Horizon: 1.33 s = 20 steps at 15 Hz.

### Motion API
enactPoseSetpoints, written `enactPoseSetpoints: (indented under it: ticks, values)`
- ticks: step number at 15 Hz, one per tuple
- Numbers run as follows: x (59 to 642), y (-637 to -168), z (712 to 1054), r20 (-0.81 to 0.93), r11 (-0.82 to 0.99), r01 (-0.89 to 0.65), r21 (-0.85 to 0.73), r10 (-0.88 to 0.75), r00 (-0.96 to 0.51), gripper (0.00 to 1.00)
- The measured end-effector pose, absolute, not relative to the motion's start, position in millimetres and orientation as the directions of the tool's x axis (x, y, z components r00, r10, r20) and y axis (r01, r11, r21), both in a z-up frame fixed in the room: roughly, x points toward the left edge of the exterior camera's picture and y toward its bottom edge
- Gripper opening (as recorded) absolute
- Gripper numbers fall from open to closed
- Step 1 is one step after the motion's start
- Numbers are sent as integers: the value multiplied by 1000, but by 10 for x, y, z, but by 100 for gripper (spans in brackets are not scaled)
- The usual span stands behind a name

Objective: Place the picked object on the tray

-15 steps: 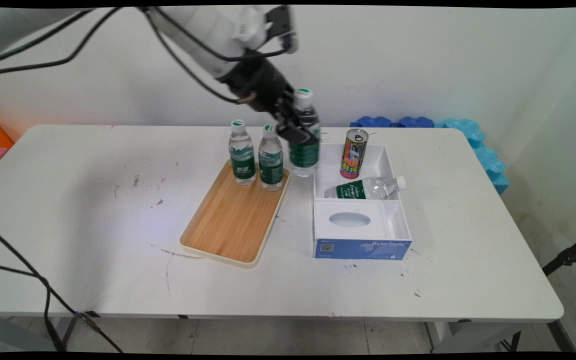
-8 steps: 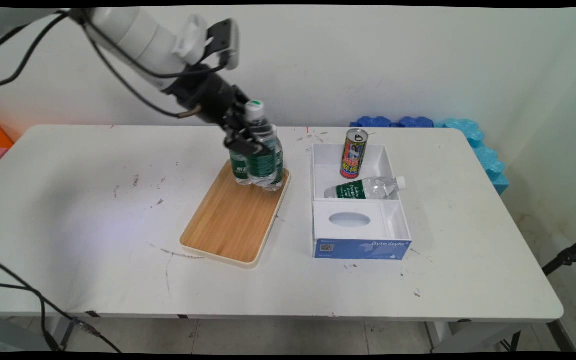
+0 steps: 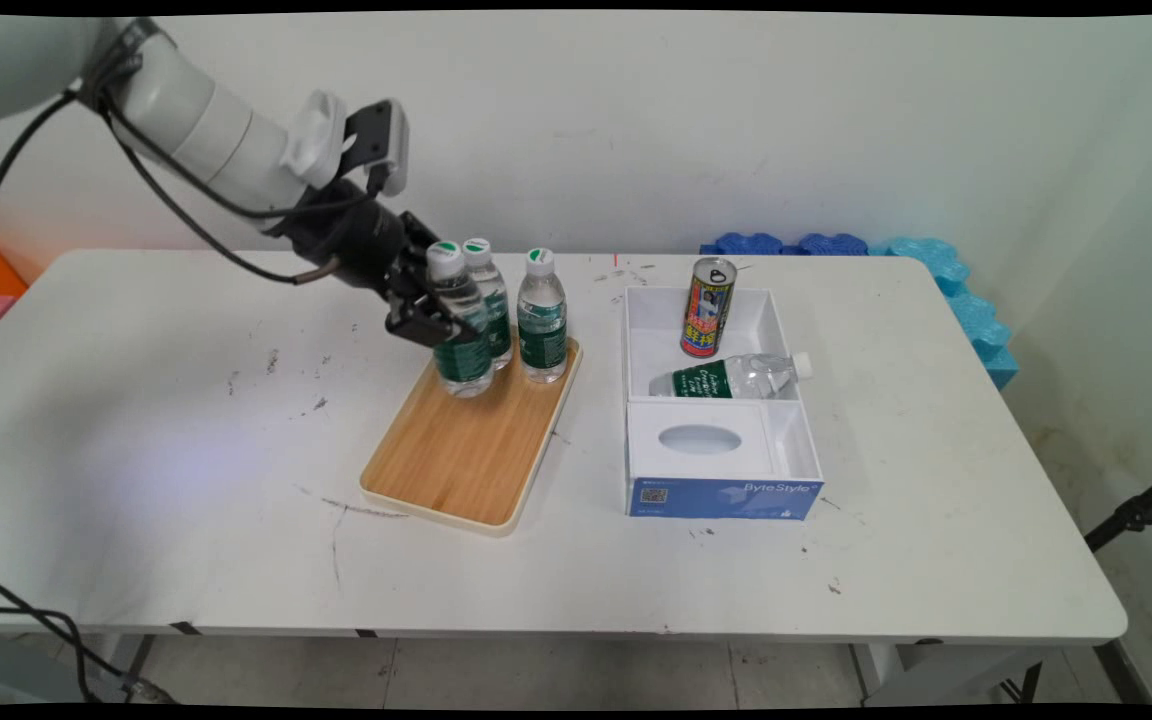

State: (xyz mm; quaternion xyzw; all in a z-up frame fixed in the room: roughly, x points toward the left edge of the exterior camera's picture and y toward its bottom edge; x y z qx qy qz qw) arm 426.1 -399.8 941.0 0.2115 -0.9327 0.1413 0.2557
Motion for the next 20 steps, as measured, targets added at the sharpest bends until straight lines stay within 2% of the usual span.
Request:
enactPoseSetpoints:
  ticks: [9, 16, 17, 20]
  values:
    - [4407, -4048, 8895, 535, 829, -538, -154, -388, -750, 0]
    - [4422, -4058, 8663, 538, 809, -572, -137, -424, -729, 0]
    - [4429, -4057, 8645, 538, 807, -575, -135, -427, -726, 100]
    - [4452, -4056, 8613, 541, 801, -583, -134, -434, -721, 100]
